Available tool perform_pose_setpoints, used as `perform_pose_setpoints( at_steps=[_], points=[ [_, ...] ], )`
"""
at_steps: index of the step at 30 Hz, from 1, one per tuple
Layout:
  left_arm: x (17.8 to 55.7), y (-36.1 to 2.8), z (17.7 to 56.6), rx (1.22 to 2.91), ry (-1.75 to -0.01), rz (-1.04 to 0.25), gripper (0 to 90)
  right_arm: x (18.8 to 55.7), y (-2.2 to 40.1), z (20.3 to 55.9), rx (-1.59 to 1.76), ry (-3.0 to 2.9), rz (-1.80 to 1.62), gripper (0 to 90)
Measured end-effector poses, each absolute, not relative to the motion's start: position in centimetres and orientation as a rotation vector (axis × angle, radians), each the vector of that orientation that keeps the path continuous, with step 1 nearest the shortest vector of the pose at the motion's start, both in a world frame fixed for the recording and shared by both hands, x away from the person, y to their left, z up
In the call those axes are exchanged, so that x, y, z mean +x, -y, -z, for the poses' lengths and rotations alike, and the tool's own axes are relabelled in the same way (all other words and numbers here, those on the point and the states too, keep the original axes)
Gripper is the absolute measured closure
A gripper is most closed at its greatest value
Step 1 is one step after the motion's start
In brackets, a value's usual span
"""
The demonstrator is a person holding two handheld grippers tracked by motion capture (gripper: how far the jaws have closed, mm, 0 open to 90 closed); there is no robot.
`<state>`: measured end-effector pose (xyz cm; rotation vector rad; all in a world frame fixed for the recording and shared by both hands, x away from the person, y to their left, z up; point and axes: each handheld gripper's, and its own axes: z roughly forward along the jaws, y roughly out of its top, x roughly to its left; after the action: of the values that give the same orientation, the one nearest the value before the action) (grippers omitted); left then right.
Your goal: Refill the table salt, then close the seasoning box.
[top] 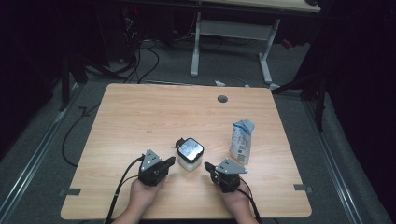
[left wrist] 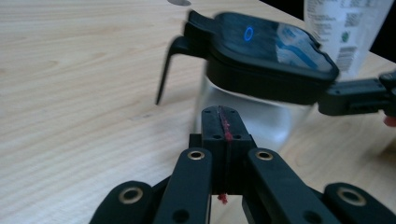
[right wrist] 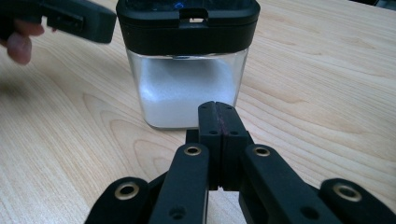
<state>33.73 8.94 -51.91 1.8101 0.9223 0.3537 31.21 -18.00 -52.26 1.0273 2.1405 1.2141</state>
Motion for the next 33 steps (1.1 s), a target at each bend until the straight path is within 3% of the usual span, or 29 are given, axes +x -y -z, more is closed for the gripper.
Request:
perform_pose_setpoints(
  at_steps=[33],
  points=[
    [39.1,-6.3,51.8,1.8,-0.986,-0.36,90.0,31.4,19.1,52.3,1.077,-2.096,-1.178,90.0]
  ],
)
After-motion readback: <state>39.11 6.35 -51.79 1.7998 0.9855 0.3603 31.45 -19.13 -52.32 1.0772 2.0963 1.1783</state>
